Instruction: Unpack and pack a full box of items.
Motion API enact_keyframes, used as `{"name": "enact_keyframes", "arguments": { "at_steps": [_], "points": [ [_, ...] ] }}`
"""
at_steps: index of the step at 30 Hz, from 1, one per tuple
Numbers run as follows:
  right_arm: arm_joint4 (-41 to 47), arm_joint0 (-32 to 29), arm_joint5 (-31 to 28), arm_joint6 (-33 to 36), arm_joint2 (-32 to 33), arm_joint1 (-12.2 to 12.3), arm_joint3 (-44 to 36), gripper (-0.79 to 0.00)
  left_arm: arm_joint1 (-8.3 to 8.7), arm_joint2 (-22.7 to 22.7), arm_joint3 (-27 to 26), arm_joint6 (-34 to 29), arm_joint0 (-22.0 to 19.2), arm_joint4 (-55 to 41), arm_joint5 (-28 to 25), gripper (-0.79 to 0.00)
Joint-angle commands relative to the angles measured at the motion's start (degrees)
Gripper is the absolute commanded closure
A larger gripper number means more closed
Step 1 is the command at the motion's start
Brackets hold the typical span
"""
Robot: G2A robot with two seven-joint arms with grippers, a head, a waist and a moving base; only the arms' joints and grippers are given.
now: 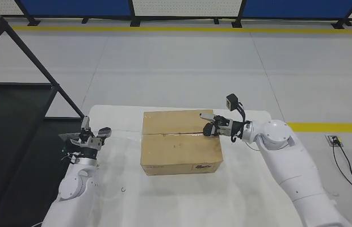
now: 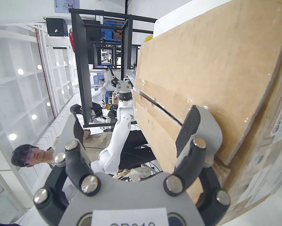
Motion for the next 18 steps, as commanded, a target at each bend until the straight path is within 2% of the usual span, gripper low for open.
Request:
{"name": "enact_keyframes", "arguments": {
  "at_steps": [1, 12, 18],
  "points": [
    [0.0, 0.0, 0.0, 0.0, 0.0, 0.0, 0.0, -0.785, 0.02, -0.6, -1.0, -0.4, 0.3, -0.3, -0.1, -0.785],
    [0.0, 0.0, 0.0, 0.0, 0.0, 0.0, 0.0, -0.785, -0.01, -2.8, -4.8, -3.0, 0.0, -0.4, 1.1, -0.785],
    [0.0, 0.0, 0.0, 0.0, 0.0, 0.0, 0.0, -0.785, -0.03, -4.0, -4.1, -5.8, -1.9, -1.8, 1.9, -0.785]
  ]
}}
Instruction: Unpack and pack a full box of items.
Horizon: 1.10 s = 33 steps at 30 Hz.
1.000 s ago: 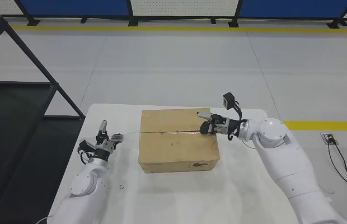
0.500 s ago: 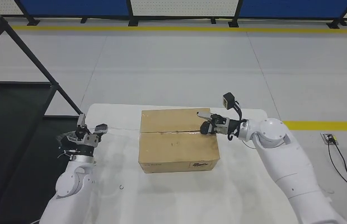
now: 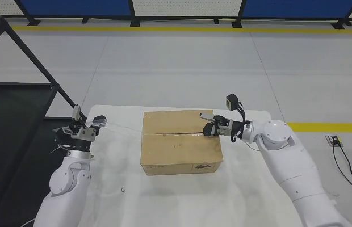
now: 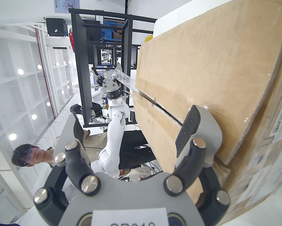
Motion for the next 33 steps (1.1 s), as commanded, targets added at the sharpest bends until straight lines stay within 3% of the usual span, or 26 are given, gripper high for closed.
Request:
{"name": "enact_keyframes", "arguments": {
  "at_steps": [1, 19, 33],
  "points": [
    [0.0, 0.0, 0.0, 0.0, 0.0, 0.0, 0.0, -0.785, -0.04, -0.1, 0.4, -1.5, -0.4, -0.6, 0.0, -0.785],
    [0.0, 0.0, 0.0, 0.0, 0.0, 0.0, 0.0, -0.785, 1.02, 2.9, 9.3, -17.0, -4.0, 11.3, 11.0, -0.785],
    [0.0, 0.0, 0.0, 0.0, 0.0, 0.0, 0.0, -0.785, 1.12, -2.1, 8.5, -9.5, -2.9, 6.1, 7.2, -0.785]
  ]
}}
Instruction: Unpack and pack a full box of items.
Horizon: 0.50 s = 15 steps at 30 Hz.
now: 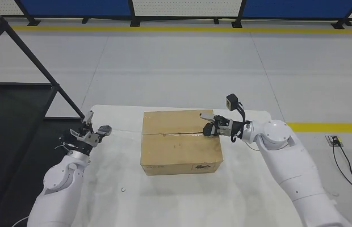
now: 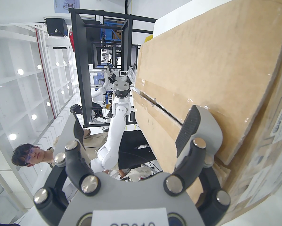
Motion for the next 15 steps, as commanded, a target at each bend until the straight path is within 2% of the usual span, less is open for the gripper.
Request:
{"name": "enact_keyframes", "arguments": {
  "at_steps": [1, 9, 15],
  "points": [
    [0.0, 0.0, 0.0, 0.0, 0.0, 0.0, 0.0, -0.785, -0.01, -0.7, -0.4, 0.8, 0.1, -1.0, -0.5, -0.785],
    [0.0, 0.0, 0.0, 0.0, 0.0, 0.0, 0.0, -0.785, 0.23, -3.2, -1.7, 0.6, 0.6, -3.6, -0.2, -0.785],
    [0.0, 0.0, 0.0, 0.0, 0.0, 0.0, 0.0, -0.785, 0.31, -3.1, -3.8, 0.2, 2.9, -1.7, -0.6, -0.785]
  ]
}}
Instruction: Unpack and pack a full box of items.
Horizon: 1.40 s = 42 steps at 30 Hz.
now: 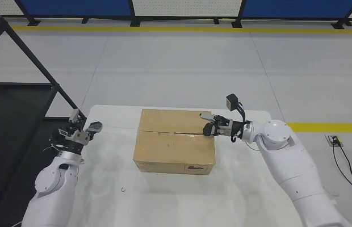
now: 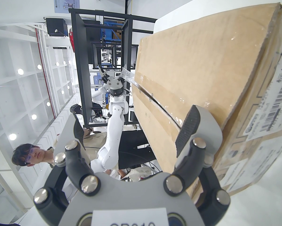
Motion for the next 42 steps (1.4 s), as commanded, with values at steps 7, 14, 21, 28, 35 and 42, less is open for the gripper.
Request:
{"name": "enact_keyframes", "arguments": {
  "at_steps": [7, 14, 21, 28, 35, 42],
  "points": [
    [-1.5, -1.4, 2.0, -1.9, -0.3, 0.2, -2.2, -0.785, -0.10, -0.1, -2.6, 3.5, 3.2, 2.5, -1.9, -0.785],
    [-3.1, -2.0, 5.1, -2.0, -0.6, 0.4, -3.5, -0.785, -0.04, -1.3, -3.0, 6.2, 4.2, 3.6, -2.3, -0.785],
    [-3.0, -2.1, 5.2, -2.2, -0.5, 0.5, -3.9, -0.785, 0.10, -2.7, -3.2, 6.8, 4.6, 3.4, -1.8, -0.785],
    [-2.9, -2.3, 5.2, -2.4, -0.5, 0.6, -4.4, -0.785, 0.14, -3.1, -4.7, 6.6, 5.7, 3.9, -1.5, -0.785],
    [-2.8, -2.6, 5.4, -2.6, -0.7, 0.6, -4.9, -0.785, 0.13, -4.1, -5.0, 6.4, 6.0, 2.1, -0.8, -0.785],
    [-2.8, -2.7, 5.5, -2.5, -1.1, 0.6, -5.3, -0.785, 0.35, -5.7, -6.7, 6.0, 5.6, 1.6, -0.9, -0.785]
  ]
}}
